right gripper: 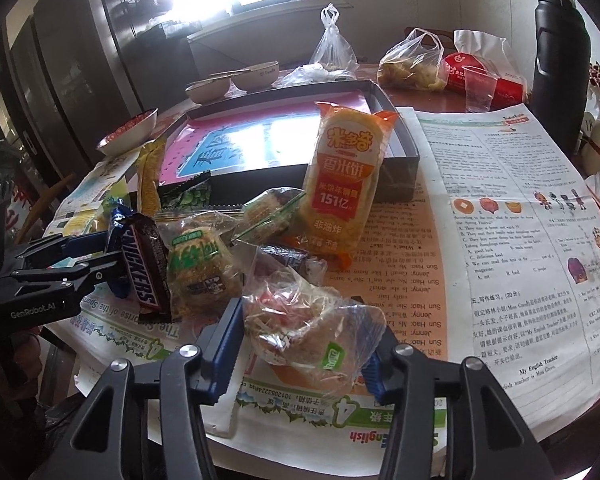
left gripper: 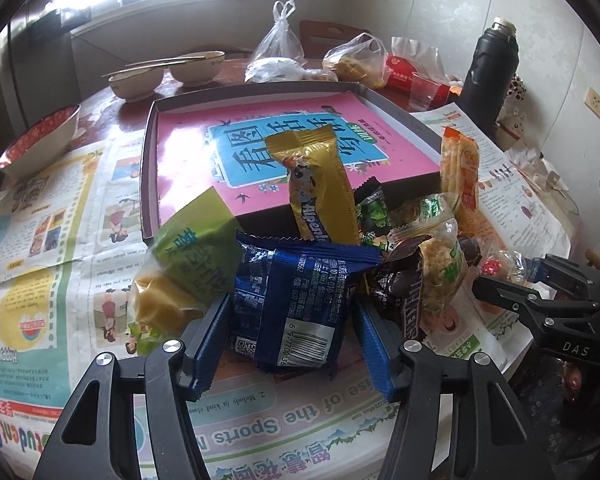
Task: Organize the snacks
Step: 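Lift the blue packet with the left gripper and carry it over the tray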
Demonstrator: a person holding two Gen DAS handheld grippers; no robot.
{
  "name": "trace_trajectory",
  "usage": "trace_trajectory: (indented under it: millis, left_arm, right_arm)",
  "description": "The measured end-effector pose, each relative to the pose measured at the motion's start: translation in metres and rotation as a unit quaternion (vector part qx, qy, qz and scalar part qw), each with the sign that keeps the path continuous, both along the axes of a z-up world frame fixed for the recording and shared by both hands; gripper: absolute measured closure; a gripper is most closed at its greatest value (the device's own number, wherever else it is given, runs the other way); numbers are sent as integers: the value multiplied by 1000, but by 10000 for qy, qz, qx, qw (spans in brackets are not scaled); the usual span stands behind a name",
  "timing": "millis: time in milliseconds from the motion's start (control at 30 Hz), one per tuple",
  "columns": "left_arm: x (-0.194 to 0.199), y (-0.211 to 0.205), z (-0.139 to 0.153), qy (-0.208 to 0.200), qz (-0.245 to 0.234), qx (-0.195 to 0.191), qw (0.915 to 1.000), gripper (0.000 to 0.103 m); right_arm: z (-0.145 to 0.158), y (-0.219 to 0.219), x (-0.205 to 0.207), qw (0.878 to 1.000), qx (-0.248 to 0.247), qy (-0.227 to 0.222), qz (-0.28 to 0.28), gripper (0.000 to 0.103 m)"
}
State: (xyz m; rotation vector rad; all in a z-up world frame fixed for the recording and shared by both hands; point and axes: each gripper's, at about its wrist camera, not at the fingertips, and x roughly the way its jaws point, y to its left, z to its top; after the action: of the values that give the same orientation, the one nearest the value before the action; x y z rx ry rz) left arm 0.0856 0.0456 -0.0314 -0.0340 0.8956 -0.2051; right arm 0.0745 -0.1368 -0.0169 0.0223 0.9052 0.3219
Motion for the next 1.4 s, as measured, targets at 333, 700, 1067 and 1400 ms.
trace_trajectory:
  millis: [333,700,1067,1400]
  left_arm:
    - [-7,2,-1,4,41,-193,9998,47]
    - [-21,15,12,-114,185,-466,9987,47]
    - [-24,24,38,-389,384,-492,9973,47]
    - [-2,38,62,-606,687,-469,9947,47]
  right_arm:
    - [8,-17,-1,9996,186,-110,-201,57]
    - [25,-23,2,9987,323,-331,-196,57]
    - [56,-19,16,9965,454,-685,-120,57]
    - [85,-17,45,9930,612,-1010,-32,57]
